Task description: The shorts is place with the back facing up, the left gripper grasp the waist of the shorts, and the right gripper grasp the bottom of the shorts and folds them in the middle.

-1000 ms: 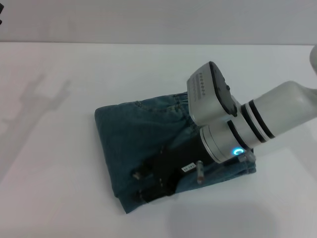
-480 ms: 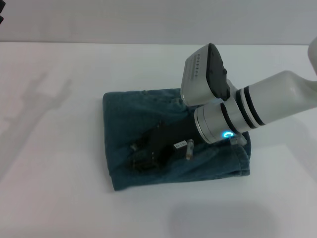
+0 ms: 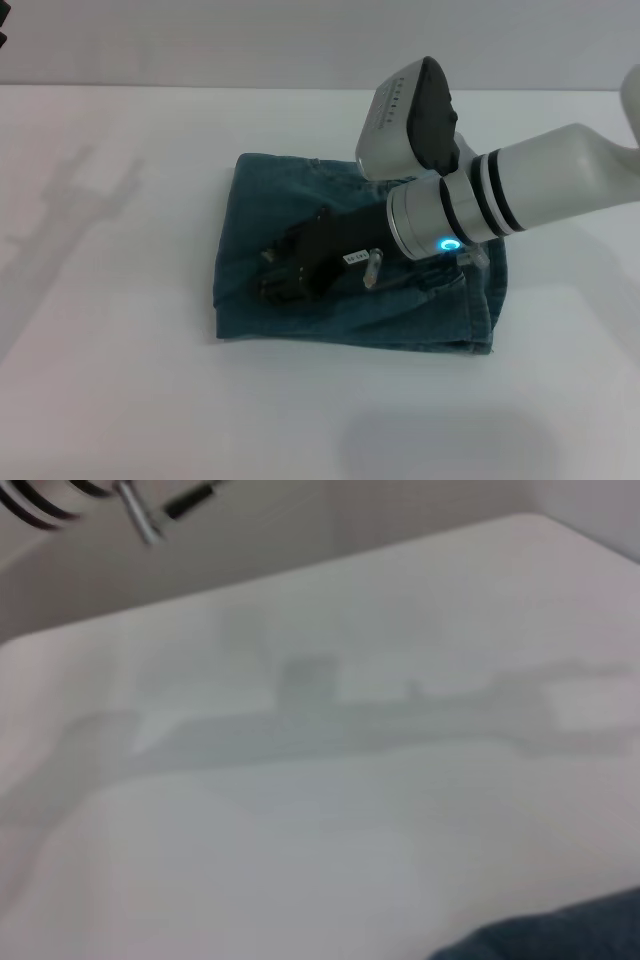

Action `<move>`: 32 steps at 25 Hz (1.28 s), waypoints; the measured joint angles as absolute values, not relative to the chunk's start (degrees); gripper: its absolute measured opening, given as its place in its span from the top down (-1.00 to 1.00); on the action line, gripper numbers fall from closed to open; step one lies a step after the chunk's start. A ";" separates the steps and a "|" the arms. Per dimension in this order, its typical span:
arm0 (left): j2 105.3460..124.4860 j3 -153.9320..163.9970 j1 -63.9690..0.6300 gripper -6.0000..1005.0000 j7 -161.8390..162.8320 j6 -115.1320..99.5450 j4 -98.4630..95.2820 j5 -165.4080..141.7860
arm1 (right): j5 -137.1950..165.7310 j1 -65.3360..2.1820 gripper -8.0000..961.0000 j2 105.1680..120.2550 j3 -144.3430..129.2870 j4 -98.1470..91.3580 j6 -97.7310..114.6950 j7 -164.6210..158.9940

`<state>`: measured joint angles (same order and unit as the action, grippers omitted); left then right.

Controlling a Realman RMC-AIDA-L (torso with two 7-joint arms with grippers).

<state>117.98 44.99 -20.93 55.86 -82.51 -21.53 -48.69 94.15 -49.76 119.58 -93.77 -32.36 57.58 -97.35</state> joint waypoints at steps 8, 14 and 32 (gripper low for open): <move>117.93 44.24 -20.72 -0.70 55.69 -81.38 -21.53 -48.69 | 85.13 -36.49 -0.16 119.02 -92.34 -46.74 63.24 -88.50; 118.02 43.40 -20.59 -0.70 55.65 -81.27 -21.53 -48.63 | 70.41 -27.63 -0.16 118.99 -84.11 -46.55 64.01 -73.77; 118.39 41.93 -20.19 -0.70 36.64 -90.84 -8.31 -38.50 | 9.04 -23.30 -0.16 119.39 -74.29 -17.18 82.65 -11.23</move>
<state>118.39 41.93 -20.19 36.64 -90.84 -8.31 -38.50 9.04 -23.30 119.39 -74.29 -17.18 82.65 -11.23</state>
